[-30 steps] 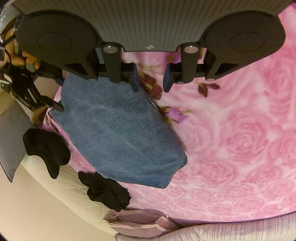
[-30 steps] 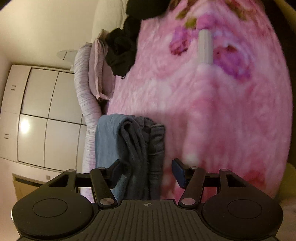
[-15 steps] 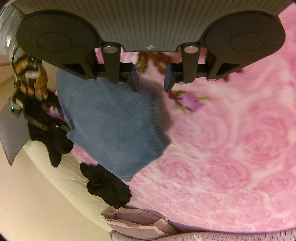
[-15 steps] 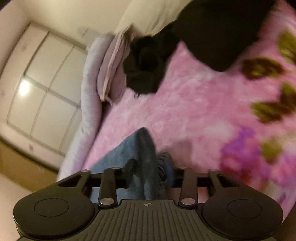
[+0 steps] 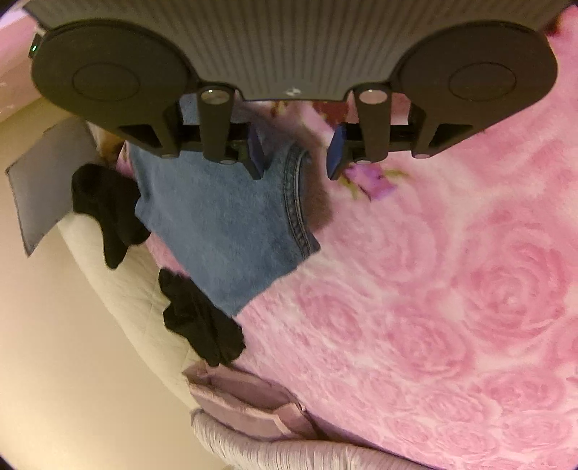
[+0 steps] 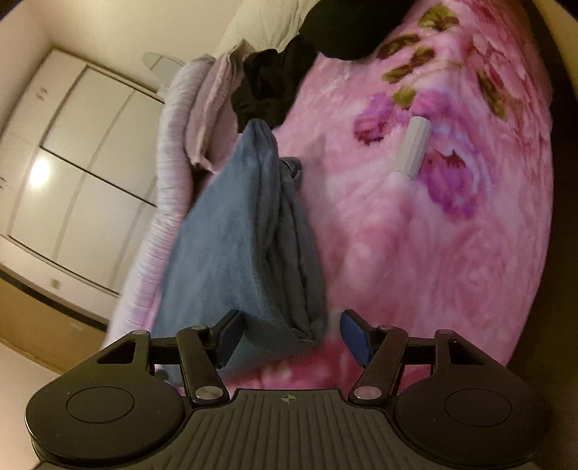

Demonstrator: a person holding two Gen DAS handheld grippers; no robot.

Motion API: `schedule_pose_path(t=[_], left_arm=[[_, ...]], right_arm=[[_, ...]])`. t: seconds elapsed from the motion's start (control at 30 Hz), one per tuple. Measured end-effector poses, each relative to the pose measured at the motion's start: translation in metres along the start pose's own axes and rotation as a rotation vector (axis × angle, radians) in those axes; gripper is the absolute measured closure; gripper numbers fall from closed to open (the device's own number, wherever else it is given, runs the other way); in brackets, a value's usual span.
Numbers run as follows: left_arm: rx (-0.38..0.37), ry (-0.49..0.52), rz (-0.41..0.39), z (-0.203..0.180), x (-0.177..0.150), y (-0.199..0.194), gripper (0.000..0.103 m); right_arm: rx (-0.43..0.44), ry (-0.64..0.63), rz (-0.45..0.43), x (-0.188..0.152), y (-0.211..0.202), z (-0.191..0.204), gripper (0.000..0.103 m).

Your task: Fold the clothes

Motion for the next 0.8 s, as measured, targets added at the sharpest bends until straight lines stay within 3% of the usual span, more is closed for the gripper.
schedule_pose_path(t=[0.03,0.07,0.1,0.2,0.27,0.33,0.37,0.53,0.6,0.67,0.73,0.8], left_arm=[[-0.002,0.002,-0.003,0.0,0.001,0.002,0.07],[-0.004,0.005,-0.005,-0.001,0.003,0.003,0.072],[-0.006,0.007,-0.008,-0.001,0.004,0.005,0.081],[0.0,0.025,-0.009,-0.007,0.0,0.008,0.086],[-0.016,0.024,-0.005,-0.009,-0.006,0.009,0.087],[-0.032,0.023,-0.001,-0.011,-0.012,0.01,0.087],[-0.04,0.023,0.001,-0.013,-0.015,0.011,0.081],[-0.072,-0.003,-0.047,-0.012,-0.016,-0.002,0.076],[-0.083,-0.038,-0.076,-0.006,-0.009,-0.007,0.067],[-0.113,-0.096,-0.093,0.002,-0.001,-0.008,0.065],[-0.217,-0.192,-0.075,0.008,0.004,0.002,0.068],[-0.299,-0.228,-0.07,0.008,0.006,0.006,0.087]], right_arm=[[-0.023,-0.026,-0.012,0.002,0.0,0.001,0.057],[-0.015,-0.049,-0.014,0.003,0.002,0.005,0.08],[-0.02,-0.067,-0.007,0.005,0.001,0.007,0.082],[-0.036,-0.121,0.016,0.01,-0.002,0.011,0.088],[-0.062,-0.147,-0.049,0.024,-0.014,0.01,0.088],[-0.068,-0.151,-0.031,0.025,-0.018,0.006,0.088],[-0.072,-0.153,-0.023,0.026,-0.02,0.004,0.087],[-0.087,-0.161,0.022,0.027,-0.029,-0.006,0.07],[-0.079,-0.155,-0.007,0.034,-0.035,-0.003,0.065],[-0.049,-0.147,-0.028,0.045,-0.033,0.001,0.062],[-0.035,-0.137,-0.023,0.05,-0.024,0.005,0.061],[-0.035,-0.126,-0.017,0.054,-0.014,0.004,0.066]])
Point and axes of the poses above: each gripper's, at about its wrist camera, not at the fingertips, and y roughly the way its jaws point, z to its left, x to its top, the point moved 10 cm from there along y, roughly the way its jaws point, and after that the axes turned 15 degrees about z, right-handed, at the moved point
